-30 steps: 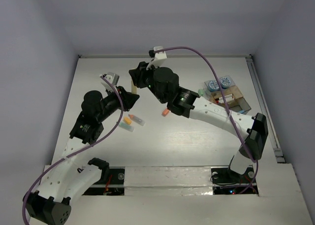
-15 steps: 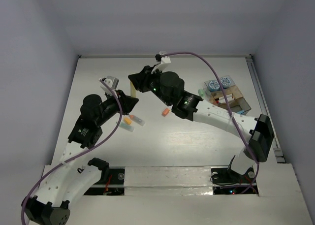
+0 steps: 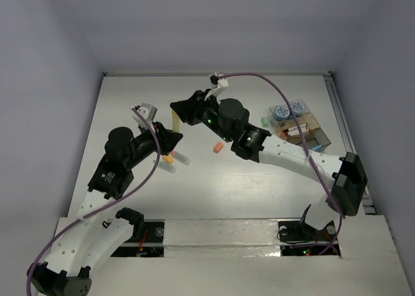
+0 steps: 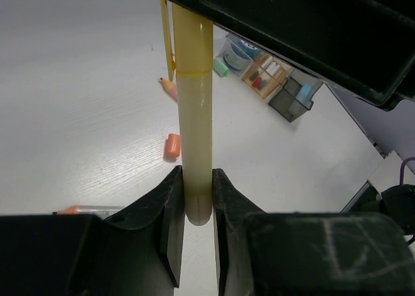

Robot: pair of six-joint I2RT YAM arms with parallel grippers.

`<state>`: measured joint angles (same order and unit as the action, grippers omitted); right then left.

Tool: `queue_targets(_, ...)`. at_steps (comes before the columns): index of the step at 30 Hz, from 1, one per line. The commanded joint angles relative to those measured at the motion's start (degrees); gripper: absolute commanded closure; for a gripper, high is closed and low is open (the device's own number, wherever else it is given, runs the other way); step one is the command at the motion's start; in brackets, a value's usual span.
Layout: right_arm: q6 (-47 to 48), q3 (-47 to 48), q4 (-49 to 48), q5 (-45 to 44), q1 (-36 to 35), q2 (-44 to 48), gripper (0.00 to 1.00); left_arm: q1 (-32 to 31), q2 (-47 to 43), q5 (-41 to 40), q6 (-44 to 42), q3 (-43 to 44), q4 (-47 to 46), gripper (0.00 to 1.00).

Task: Sort the stationery into containers
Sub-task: Close the pen cap on the pen.

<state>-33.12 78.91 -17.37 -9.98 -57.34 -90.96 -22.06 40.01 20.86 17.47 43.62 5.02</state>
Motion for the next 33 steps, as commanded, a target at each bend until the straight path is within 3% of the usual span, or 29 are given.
queue_targets(1,-2.1,-3.1,5.8,7.0,-2.5,1.1,1.0,0.4,0.1,-4.3,-0.2,2.0,-8.5,1.0)
queue_targets(21,-15.5,-27.7,2.1,0.8,-13.8,1.2,1.0,0.9,2.6,-8.4,0.0,6.5,-7.8,1.0)
queue_targets(33,-17.2,-28.7,-0.4,3.3,-15.8,1.0,1.0,0.9,6.0,-4.9,3.4,9.1,-11.6,1.0)
